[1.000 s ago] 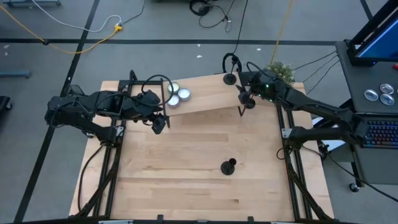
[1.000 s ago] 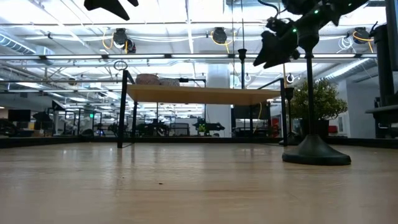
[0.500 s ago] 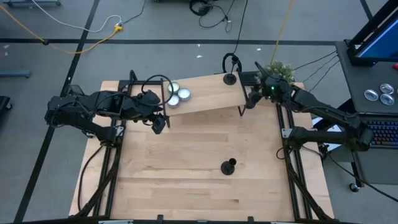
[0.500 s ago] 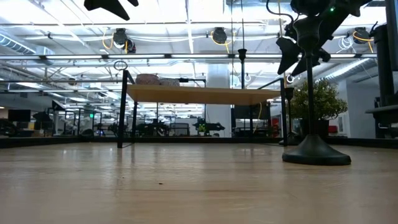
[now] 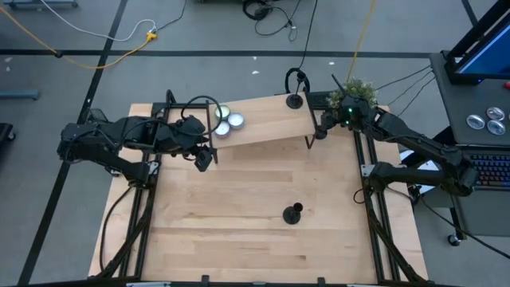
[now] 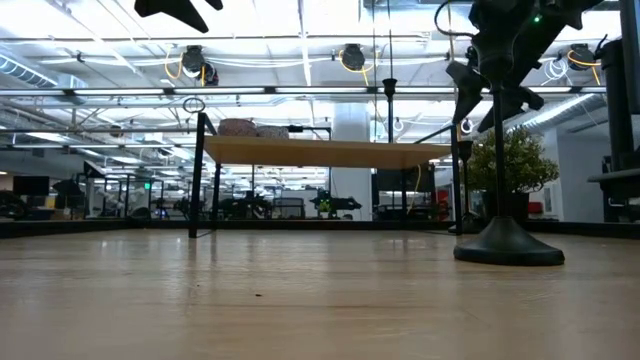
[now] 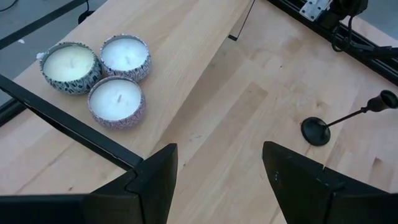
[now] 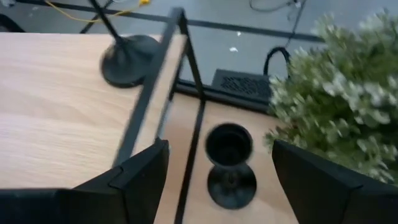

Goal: Pick & Place candle stick holders
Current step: Put the top black candle holder on the shelf aligned with the other black candle holder

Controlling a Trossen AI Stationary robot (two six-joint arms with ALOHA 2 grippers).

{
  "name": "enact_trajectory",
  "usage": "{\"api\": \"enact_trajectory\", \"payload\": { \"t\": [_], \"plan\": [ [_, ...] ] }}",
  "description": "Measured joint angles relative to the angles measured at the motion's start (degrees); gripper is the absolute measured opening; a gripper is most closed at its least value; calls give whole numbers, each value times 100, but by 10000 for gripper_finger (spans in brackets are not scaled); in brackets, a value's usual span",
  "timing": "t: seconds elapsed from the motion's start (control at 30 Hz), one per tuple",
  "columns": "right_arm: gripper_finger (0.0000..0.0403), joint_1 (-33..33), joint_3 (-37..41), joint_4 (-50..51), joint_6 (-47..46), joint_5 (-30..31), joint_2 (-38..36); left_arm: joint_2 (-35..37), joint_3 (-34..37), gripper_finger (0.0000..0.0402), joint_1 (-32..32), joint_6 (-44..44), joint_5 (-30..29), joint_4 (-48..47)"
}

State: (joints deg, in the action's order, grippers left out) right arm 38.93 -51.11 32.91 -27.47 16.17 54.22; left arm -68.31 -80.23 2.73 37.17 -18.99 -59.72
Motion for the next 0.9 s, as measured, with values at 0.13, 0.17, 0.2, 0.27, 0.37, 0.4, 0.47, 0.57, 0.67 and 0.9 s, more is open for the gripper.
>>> {"api": "enact_trajectory", "payload": {
  "t": [0.13,0.17,0.2,0.27,0.37,0.4,0.47,0.57,0.67,0.9],
  "plan": [
    [278,116,0,129,-335,-260,0,0,0,241,-2,-43,0,0],
    [278,142,0,147,-413,-367,0,0,0,241,-3,-44,0,0],
    [278,172,0,171,-486,-455,0,0,0,241,-3,-47,0,0],
    [279,235,0,223,-589,-585,0,0,0,241,-3,-72,1,0],
    [279,309,0,257,-701,-597,0,0,0,241,-3,-90,1,0],
    [279,330,0,251,-702,-595,0,0,0,241,-3,-92,-1,0],
    [279,367,0,230,-717,-597,0,0,0,241,-3,-92,-1,-1],
    [279,420,0,216,-849,-599,0,0,0,241,-1,-101,-1,-2],
    [279,469,0,272,-938,-597,0,0,0,241,-2,-116,-1,-1],
    [279,626,0,425,-1109,-581,0,0,0,241,-3,-219,-1,-2]
  ]
}}
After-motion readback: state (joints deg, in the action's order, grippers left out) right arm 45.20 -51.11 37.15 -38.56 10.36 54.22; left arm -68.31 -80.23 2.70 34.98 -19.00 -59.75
